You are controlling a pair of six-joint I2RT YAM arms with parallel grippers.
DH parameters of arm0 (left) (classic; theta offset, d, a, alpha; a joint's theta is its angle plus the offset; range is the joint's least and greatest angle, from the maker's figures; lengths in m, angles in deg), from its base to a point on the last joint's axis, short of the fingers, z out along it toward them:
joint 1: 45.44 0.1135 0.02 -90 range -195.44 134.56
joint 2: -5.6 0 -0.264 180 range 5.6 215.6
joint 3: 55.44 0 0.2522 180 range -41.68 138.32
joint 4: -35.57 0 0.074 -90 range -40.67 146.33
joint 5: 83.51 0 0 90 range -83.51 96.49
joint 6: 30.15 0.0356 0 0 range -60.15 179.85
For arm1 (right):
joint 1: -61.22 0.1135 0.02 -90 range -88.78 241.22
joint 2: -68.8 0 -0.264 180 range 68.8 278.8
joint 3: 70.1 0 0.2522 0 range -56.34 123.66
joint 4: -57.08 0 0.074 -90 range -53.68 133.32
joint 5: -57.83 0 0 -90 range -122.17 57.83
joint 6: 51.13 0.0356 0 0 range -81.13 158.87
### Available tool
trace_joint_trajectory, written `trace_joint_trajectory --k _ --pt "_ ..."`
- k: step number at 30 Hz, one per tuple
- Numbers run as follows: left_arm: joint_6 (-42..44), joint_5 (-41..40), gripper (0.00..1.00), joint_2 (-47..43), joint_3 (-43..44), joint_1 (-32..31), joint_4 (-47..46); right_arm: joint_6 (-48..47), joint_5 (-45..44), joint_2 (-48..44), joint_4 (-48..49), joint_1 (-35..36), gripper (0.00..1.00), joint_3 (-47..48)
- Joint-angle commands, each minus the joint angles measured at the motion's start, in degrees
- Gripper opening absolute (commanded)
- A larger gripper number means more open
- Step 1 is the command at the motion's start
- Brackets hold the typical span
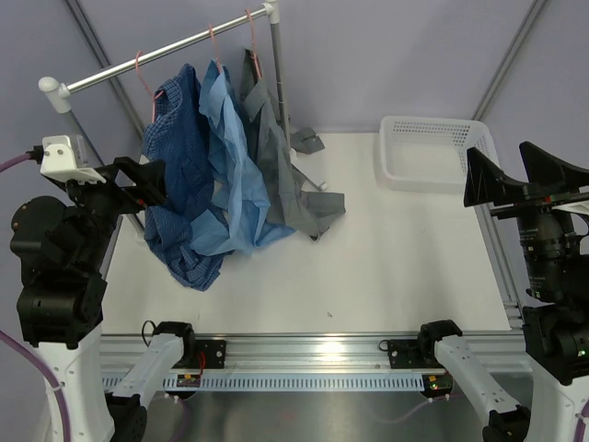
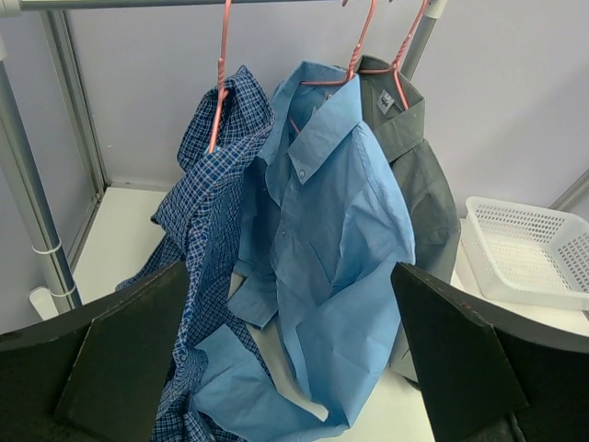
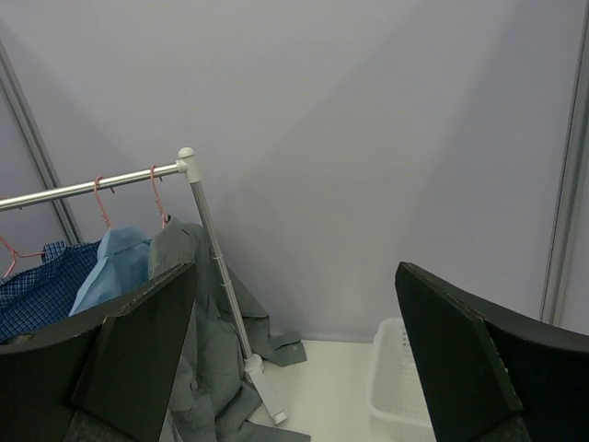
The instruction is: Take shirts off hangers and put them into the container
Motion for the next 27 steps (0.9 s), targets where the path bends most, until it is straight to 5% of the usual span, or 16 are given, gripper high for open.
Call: trace_joint_trajectory --k 1,13,21,27 --pt "0.5 -0.4 0.99 1.1 -0.6 -0.2 -2.0 0.7 1.7 1.3 1.6 0.6 0.99 -0.2" --pt "-0.2 -6.7 0.99 11.7 3.5 -0.2 -2.1 1.3 5.5 3.6 0.3 0.8 0.99 -2.8" --pt "1.8 -16.4 0.94 31.6 22.1 -0.1 -2.0 4.7 16.4 8.5 -5.2 0.9 0.99 -2.6" --pt "3.2 -15.7 0.83 42.7 30.2 3.1 -2.0 5.3 20.9 9.0 -7.7 0.9 0.99 -3.6"
